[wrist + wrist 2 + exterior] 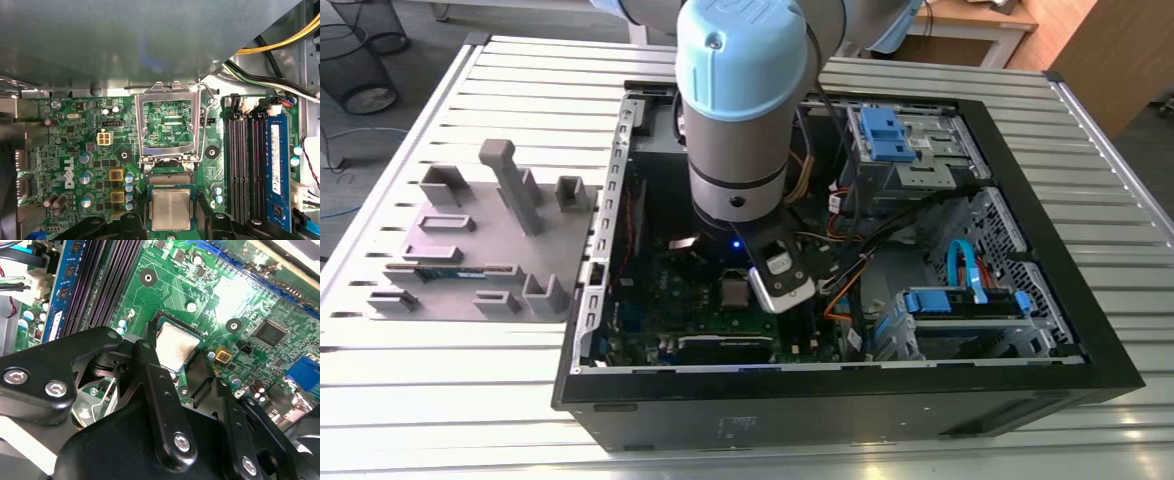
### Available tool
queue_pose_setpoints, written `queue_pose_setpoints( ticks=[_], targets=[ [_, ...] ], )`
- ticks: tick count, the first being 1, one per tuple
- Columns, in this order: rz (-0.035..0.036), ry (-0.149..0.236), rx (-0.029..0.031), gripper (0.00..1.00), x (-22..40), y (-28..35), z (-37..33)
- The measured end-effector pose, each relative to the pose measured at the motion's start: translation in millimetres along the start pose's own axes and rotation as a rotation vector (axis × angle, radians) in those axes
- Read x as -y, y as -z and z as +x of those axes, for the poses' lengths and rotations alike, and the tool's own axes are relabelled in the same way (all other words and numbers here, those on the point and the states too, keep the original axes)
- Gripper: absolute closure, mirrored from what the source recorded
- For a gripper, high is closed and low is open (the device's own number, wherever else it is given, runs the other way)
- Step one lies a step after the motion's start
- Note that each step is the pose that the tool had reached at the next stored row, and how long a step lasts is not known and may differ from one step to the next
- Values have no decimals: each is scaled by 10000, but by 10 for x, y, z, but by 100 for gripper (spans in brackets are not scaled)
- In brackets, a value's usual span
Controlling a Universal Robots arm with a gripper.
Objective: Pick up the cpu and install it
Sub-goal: 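Place the cpu into insertion slot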
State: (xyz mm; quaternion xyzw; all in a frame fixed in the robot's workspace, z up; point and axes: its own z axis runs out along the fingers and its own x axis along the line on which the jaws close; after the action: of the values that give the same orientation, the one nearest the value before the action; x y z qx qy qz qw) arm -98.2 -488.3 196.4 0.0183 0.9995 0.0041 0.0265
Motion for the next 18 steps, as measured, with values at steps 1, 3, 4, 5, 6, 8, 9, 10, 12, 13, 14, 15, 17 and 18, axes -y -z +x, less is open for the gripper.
queue_pose_setpoints(
  ticks=[1, 3, 4, 5, 6, 8, 9, 10, 12, 13, 14, 15, 17, 18],
  targets=[
    [0, 0, 0, 53, -1, -10, 0],
    [0, -1, 0, 53, -4, -32, 2],
    [0, 0, 1, 53, -6, -37, 2],
    [2, 0, -1, 53, -6, -37, 2],
    [2, 0, 0, 53, -7, -38, 2],
    [1, -1, 0, 53, -13, -40, 0],
    [1, 0, 0, 53, -17, -41, -1],
    [1, 2, 0, 53, -21, -41, -1],
    [-3, 13, 1, 53, -24, -49, -2],
    [-2, 23, 0, 53, -25, -53, -2],
    [-1, 40, -1, 53, -26, -57, -3],
    [-1, 55, -1, 53, -26, -62, -4],
    [2, 63, -3, 53, -26, -66, -4],
    [2, 65, -3, 53, -26, -69, -5]
  ],
)
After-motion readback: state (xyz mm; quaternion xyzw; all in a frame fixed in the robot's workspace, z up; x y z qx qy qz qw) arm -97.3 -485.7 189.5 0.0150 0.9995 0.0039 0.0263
